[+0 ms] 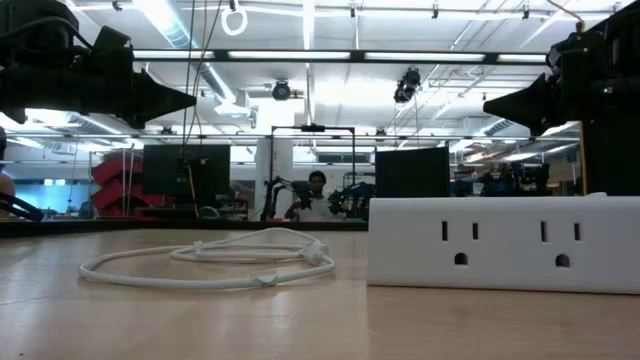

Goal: Insert USB
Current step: Move the white outlet extension to the center of the table

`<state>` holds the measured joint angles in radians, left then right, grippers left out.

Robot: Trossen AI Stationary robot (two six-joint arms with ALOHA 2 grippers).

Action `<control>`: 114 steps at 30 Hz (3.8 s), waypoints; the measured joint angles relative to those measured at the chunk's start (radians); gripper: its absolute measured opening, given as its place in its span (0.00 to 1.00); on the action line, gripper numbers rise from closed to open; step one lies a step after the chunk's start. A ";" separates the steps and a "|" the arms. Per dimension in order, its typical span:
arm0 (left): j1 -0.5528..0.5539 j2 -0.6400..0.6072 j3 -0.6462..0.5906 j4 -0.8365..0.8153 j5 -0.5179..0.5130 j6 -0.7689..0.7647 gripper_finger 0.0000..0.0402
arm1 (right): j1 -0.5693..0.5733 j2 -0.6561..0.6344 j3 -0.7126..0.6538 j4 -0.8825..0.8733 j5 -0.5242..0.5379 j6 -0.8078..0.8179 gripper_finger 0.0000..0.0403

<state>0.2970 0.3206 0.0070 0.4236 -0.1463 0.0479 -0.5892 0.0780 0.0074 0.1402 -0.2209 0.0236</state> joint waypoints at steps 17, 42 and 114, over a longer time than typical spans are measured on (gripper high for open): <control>0.000 0.000 0.000 0.000 0.000 0.000 0.00 | 0.000 0.000 0.000 0.000 0.000 0.000 0.09; 0.000 0.000 0.000 0.000 0.000 0.000 0.00 | 0.000 0.000 0.000 0.000 0.000 0.000 0.10; 0.000 0.000 0.000 0.000 0.000 0.000 0.00 | 0.000 0.001 0.005 0.182 -0.008 0.087 0.09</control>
<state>0.2966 0.3206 0.0071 0.4239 -0.1463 0.0477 -0.5896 0.0787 0.0126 0.3223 -0.2291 0.1111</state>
